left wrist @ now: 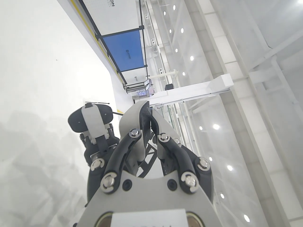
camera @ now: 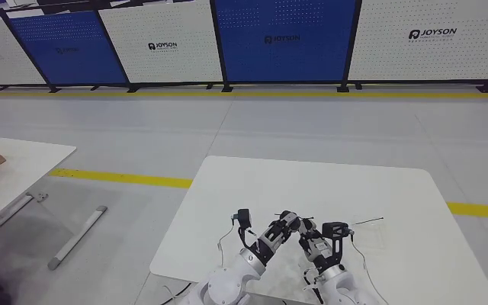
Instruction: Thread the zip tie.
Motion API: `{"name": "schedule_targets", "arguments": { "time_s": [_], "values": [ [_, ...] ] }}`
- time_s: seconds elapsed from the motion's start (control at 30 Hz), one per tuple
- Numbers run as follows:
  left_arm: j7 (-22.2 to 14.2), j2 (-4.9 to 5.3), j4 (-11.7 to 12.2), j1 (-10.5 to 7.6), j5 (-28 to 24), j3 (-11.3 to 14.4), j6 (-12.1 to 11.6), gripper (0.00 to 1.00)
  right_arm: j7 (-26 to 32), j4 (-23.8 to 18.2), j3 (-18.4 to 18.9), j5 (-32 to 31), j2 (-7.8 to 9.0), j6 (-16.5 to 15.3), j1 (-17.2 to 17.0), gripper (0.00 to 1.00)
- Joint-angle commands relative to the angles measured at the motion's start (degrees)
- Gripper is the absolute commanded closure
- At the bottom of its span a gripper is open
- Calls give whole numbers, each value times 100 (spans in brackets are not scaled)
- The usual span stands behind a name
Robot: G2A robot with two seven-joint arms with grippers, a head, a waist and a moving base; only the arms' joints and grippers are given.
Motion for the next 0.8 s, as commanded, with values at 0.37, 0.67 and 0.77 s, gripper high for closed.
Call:
{"name": "schedule_targets", "arguments": {
  "time_s": [0.37,0.67,0.77],
  "values": [
    [-48,29,-113,104,1,-36,-148,100,4,40,-30,-44,-10,58,24,100],
    [-60,51,-183,182,60,-43,-240,100,10,103,-67,-30,-23,69,63,100],
    [-66,57,-202,207,66,-44,-262,100,5,116,-70,-23,-26,73,68,100]
  ]
}}
